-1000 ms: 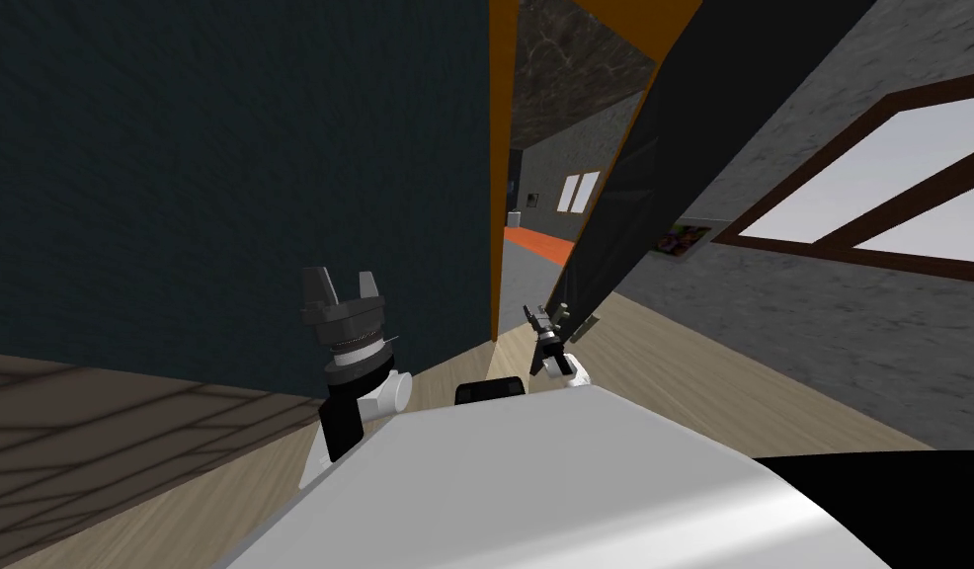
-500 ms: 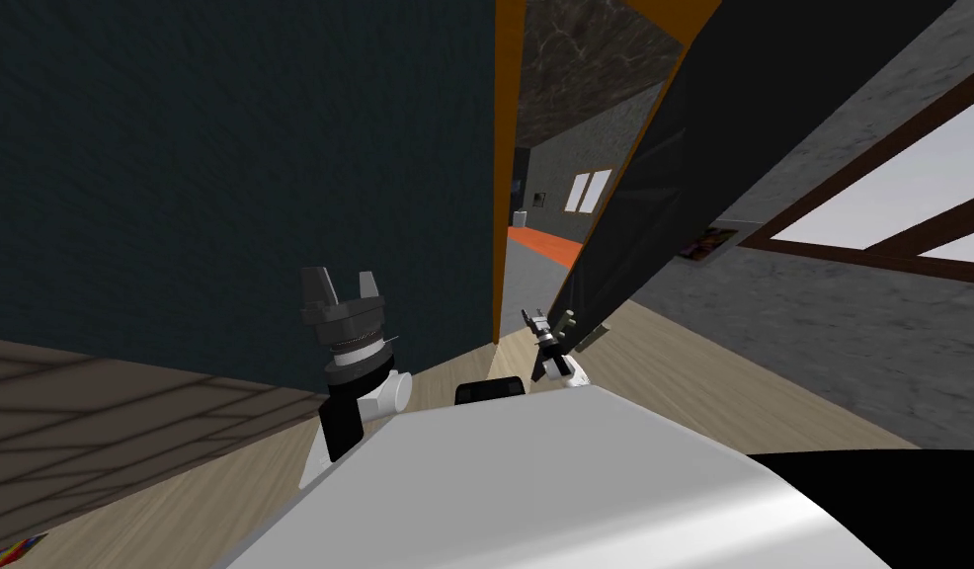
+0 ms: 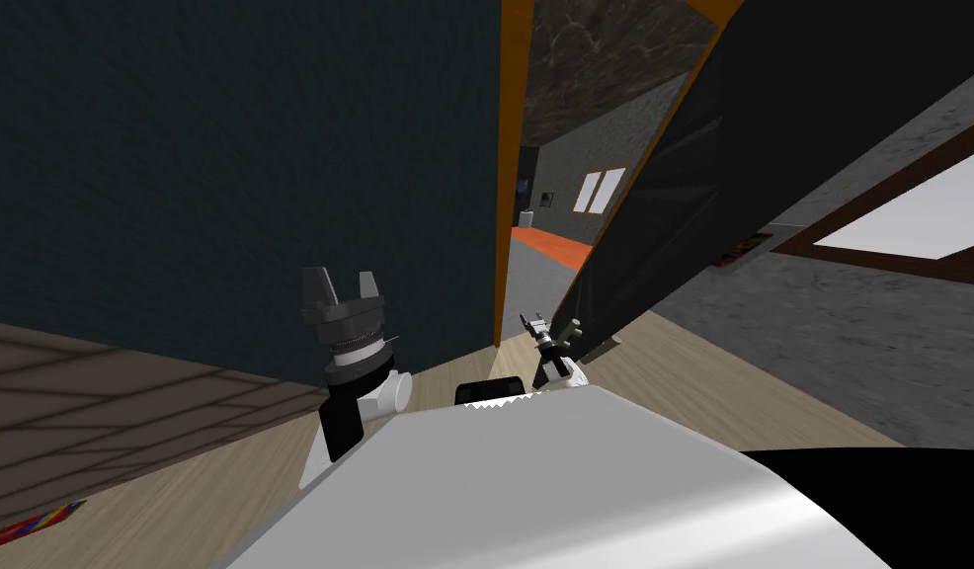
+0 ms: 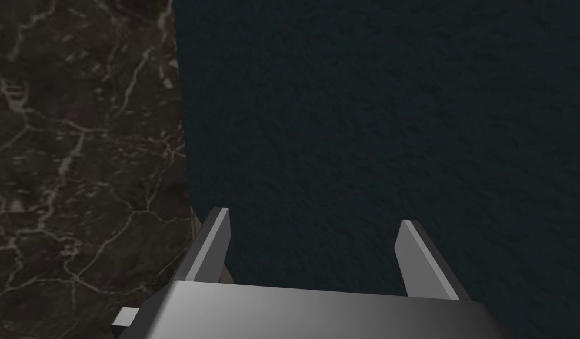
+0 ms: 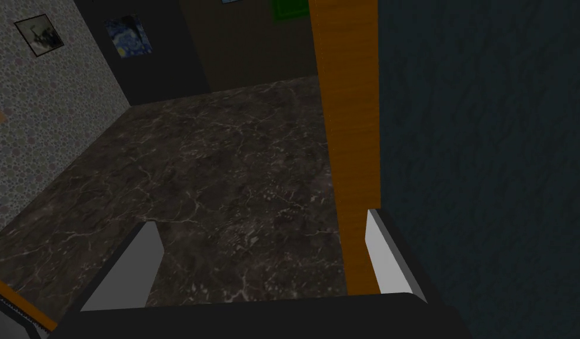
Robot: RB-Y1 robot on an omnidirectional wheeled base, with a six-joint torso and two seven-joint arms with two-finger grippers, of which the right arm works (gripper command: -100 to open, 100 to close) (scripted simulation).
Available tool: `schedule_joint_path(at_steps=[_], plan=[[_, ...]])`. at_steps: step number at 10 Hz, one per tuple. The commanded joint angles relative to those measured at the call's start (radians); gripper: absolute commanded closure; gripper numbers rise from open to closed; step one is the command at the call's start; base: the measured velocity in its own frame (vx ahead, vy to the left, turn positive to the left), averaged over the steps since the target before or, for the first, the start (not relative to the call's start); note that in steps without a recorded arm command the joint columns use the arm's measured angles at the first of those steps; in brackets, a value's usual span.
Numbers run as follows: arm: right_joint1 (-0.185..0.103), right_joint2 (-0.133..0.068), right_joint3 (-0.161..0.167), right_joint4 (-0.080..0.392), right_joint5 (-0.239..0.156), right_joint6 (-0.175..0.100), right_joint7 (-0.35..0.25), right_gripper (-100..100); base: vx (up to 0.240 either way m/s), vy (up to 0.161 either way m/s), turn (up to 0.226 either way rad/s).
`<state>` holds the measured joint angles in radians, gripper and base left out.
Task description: Pull the door open
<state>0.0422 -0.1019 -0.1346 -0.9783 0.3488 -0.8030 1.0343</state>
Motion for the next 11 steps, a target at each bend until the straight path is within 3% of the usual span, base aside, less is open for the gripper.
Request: schedule_joint_path(at_steps=[1,2,9,11], plan=[[-0.018,-0.001,-0.007,0.047,0.009,-0.012,0.025,-100,0.039,-0.033,0.057],[-0.018,-0.001,-0.007,0.047,0.009,-0.012,0.025,-100,0.029,-0.022,0.040],[-0.067,-0.001,-0.029,0.193,0.057,-0.032,0.131,-100,0.050,-0.043,0.073],[-0.067,-0.001,-0.029,0.196,0.058,-0.033,0.132,-100,0.042,-0.036,0.050]])
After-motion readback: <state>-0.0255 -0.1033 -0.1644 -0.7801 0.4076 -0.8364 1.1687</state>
